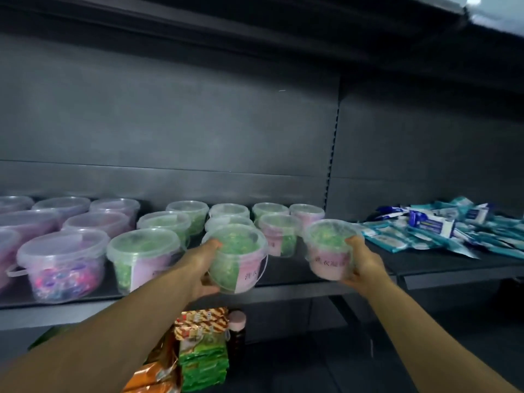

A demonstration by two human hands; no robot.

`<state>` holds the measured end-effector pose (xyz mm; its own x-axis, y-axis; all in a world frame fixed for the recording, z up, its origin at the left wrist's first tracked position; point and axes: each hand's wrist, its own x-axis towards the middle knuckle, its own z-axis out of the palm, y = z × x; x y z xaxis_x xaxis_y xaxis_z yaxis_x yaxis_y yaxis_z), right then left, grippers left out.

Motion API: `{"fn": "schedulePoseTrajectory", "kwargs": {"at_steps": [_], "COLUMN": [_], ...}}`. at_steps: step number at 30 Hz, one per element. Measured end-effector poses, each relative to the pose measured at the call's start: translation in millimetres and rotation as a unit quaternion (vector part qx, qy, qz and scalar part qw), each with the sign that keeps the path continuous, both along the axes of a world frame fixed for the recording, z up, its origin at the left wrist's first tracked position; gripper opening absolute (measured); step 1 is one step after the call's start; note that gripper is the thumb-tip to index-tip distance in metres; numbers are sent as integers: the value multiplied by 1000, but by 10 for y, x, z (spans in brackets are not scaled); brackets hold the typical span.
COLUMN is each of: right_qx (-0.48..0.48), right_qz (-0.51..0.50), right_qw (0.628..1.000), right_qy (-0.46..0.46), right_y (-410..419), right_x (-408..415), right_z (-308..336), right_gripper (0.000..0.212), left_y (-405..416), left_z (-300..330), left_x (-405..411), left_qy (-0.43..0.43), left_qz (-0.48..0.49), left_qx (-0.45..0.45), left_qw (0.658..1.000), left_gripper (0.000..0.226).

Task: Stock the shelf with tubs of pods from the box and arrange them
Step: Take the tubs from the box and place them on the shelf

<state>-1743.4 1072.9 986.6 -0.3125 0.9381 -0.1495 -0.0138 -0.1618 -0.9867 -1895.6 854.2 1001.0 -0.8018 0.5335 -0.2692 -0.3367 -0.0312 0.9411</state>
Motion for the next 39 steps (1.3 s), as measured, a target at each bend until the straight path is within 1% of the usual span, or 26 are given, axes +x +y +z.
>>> {"fn": "schedulePoseTrajectory", "kwargs": {"at_steps": [4,7,9,12,14,16,17,19,22,25,27,29,30,31,33,34,35,37,39], "right_qx": [4,4,23,124,214,277,290,294,294,290,295,336,369,401,429,437,440,420,367], "right_qz": [-21,-27,-43,-53,-23,4,6,-1,-15,15,32,17,10,15,69,105,148,265,376], "right_qw": [1000,999,997,978,951,920,910,905,901,901,897,880,869,866,873,869,862,845,830], "right_qy": [-20,-27,-62,-158,-221,-279,-296,-308,-317,-321,-328,-337,-329,-300,-222,-204,-205,-197,-187], "right_y": [377,498,588,597,541,513,531,581,698,849,887,837,771,677,439,311,186,-45,-213], "right_x": [-214,-338,-403,-438,-444,-485,-512,-584,-686,-801,-843,-835,-822,-817,-812,-801,-776,-681,-582], "right_z": [-20,-68,-110,-131,-165,-210,-228,-234,-183,-150,-142,-135,-133,-120,-67,-28,12,91,152], "right_gripper": [65,73,82,85,90,86,81,75,73,70,70,76,78,77,65,60,59,71,81], "left_y": [147,186,201,207,202,202,210,238,304,323,311,291,282,277,293,313,342,406,467], "left_z": [-27,-51,-56,-76,-97,-107,-101,-89,-54,-32,-22,-6,2,14,31,34,35,49,77], "left_x": [-146,-232,-271,-293,-298,-297,-293,-289,-280,-286,-311,-338,-348,-352,-352,-345,-336,-290,-245], "left_qy": [8,13,17,27,27,25,24,26,30,27,22,20,20,20,21,23,24,28,46], "left_qz": [17,16,13,8,3,-4,-7,-12,-11,-10,-8,-8,-10,-13,-19,-20,-20,-22,-21], "left_qx": [-22,-40,-47,-58,-62,-72,-76,-86,-101,-112,-117,-121,-124,-128,-133,-135,-136,-140,-145], "left_qw": [1000,999,999,998,998,997,997,996,994,993,993,992,992,991,991,990,990,989,988], "left_gripper": [21,20,16,13,14,14,15,16,15,17,23,25,25,24,24,24,23,20,17]}}
